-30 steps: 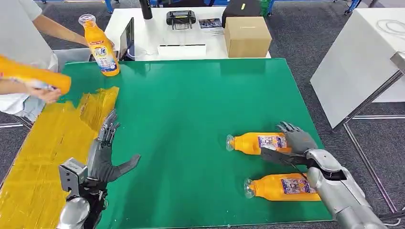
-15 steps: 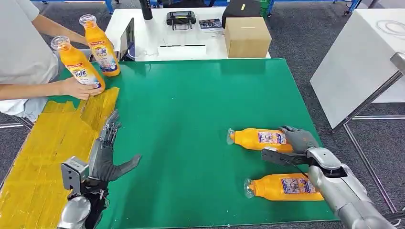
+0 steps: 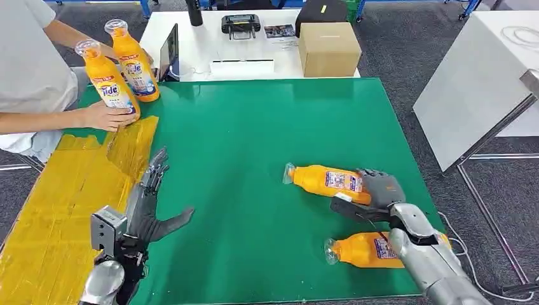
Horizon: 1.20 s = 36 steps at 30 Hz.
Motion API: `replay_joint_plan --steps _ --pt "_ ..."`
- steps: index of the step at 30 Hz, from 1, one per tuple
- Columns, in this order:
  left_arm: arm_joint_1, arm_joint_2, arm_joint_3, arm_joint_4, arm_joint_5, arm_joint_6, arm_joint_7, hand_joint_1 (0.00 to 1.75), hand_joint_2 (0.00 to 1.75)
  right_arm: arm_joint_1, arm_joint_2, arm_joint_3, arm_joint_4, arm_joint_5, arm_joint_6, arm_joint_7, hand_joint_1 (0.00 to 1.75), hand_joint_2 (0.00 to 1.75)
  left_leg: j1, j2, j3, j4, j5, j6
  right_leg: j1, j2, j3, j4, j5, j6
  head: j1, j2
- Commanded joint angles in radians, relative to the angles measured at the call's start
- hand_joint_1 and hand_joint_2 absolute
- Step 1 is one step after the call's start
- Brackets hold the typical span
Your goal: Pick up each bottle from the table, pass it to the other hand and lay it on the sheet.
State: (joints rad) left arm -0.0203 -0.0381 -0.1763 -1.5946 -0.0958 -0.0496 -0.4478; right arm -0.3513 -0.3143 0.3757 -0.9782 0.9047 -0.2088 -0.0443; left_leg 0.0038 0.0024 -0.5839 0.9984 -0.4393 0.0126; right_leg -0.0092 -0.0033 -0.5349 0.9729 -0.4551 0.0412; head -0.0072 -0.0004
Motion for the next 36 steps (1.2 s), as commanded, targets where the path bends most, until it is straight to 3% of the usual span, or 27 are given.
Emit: replay_joint_plan --steps 1,3,7,12,14,20,26,36 --pt "-0.057 0.010 -0.110 0.059 -0.038 -0.001 0.034 0.00 1.75 0.137 0.224 -0.203 -0.312 -0.138 -0.163 -0.109 1.75 1.75 0.000 0.000 0.001 -0.001 0.000 -0.001 0.000 0.001 0.000 -0.001 0.000 -0.001 -0.001 0.000" --pt "-0.057 0.010 -0.110 0.059 -0.038 -0.001 0.034 0.00 1.75 0.137 0.224 -0.203 -0.312 -0.138 -0.163 -0.109 1.75 1.75 0.000 -0.001 0.001 -0.001 0.000 -0.001 0.000 0.000 0.001 0.000 -0.001 -0.001 0.000 0.000" --pt "-0.095 0.020 -0.179 0.098 -0.036 -0.012 0.049 0.00 1.75 0.189 0.315 -0.230 -0.421 -0.354 -0.177 -0.261 1.73 1.75 0.001 -0.001 0.003 0.000 -0.001 -0.001 0.001 -0.001 0.003 -0.001 -0.001 -0.001 -0.001 0.000" --pt "-0.105 0.020 -0.190 0.112 -0.032 -0.008 0.052 0.00 1.75 0.198 0.318 -0.210 -0.439 -0.352 -0.182 -0.252 1.73 1.75 0.000 -0.001 0.001 -0.001 0.000 -0.001 0.000 0.000 0.000 -0.001 0.000 -0.001 0.000 0.000" --pt "-0.114 0.022 -0.205 0.120 -0.022 -0.009 0.056 0.00 1.75 0.205 0.355 -0.220 -0.455 -0.492 -0.144 -0.318 1.71 1.75 0.000 -0.001 0.001 -0.001 0.000 -0.001 0.000 0.000 0.000 -0.001 -0.001 -0.001 -0.001 0.000" --pt "-0.155 0.017 -0.240 0.157 0.028 -0.013 0.058 0.00 1.75 0.199 0.418 -0.066 -0.403 -0.769 0.120 -0.322 1.68 1.75 0.001 0.002 0.004 -0.001 -0.002 -0.001 0.001 0.002 0.003 -0.001 -0.001 -0.002 0.000 0.000" --pt "-0.192 0.016 -0.256 0.168 0.093 -0.032 0.067 0.00 1.75 0.152 0.475 0.095 -0.195 -0.830 0.223 -0.340 1.66 1.75 0.001 0.002 0.003 -0.002 0.000 -0.001 0.001 0.002 0.001 -0.002 0.000 -0.001 -0.001 0.000" --pt "-0.226 0.010 -0.264 0.191 0.152 -0.044 0.080 0.00 1.75 0.105 0.507 0.245 -0.035 -0.821 0.260 -0.335 1.66 1.75 0.001 0.001 0.001 -0.002 0.000 -0.001 0.002 0.001 0.000 -0.001 0.000 -0.001 -0.001 0.000"
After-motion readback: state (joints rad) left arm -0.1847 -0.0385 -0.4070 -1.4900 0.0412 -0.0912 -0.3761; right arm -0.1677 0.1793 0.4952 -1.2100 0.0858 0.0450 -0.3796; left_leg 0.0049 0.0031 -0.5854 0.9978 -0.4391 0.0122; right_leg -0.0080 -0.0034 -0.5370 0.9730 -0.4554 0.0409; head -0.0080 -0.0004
